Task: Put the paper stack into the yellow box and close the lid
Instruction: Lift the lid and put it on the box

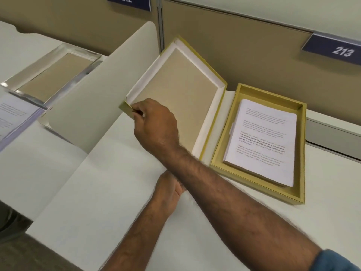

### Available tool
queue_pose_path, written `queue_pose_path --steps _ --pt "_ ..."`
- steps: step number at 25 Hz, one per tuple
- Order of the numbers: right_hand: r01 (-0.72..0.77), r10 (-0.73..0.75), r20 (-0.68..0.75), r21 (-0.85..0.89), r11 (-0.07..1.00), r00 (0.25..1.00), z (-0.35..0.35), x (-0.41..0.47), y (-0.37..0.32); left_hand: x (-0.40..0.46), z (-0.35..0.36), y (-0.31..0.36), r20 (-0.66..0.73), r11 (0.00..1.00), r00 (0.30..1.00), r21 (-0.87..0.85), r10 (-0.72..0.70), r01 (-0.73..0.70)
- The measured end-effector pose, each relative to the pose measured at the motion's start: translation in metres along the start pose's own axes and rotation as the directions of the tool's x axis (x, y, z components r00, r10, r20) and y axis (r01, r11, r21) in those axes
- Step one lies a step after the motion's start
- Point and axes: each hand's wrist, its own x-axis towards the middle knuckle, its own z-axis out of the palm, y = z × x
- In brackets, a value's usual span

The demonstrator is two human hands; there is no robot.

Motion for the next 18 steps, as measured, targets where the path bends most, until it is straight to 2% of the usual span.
queue_pose_path --steps 2,4,6,8,10,14,18 --pt "0.013 0.006 -0.139 0.137 0.991 0.99 -0.025 -0.001 -0.002 0.002 0.008 -0.001 0.105 0.986 0.991 -0.135 -0.088 0.102" --pt "0.036 0.024 -0.233 0.251 0.967 0.972 -0.048 -0.004 0.001 0.001 0.021 0.004 0.192 0.973 0.973 -0.168 -0.125 0.158" --pt "0.034 0.066 -0.279 0.341 0.939 0.958 -0.071 -0.01 0.008 -0.002 0.03 0.009 0.258 0.978 0.961 -0.154 -0.097 0.14" --pt "0.004 0.124 -0.285 0.409 0.912 0.95 -0.095 -0.02 0.019 -0.002 0.037 0.014 0.297 0.913 0.939 -0.308 -0.173 0.266" --pt "-0.057 0.188 -0.24 0.466 0.883 0.952 -0.117 -0.035 0.031 0.004 0.042 0.019 0.287 0.857 0.929 -0.39 -0.234 0.336" --pt "-0.194 0.306 -0.098 0.585 0.788 0.947 -0.161 -0.07 0.062 0.015 0.051 0.021 0.13 0.888 0.96 -0.366 -0.248 0.279" --pt "-0.27 0.495 -0.156 0.68 0.682 0.855 -0.196 -0.095 0.093 0.014 0.062 0.019 0.137 0.932 0.97 -0.281 -0.2 0.231"
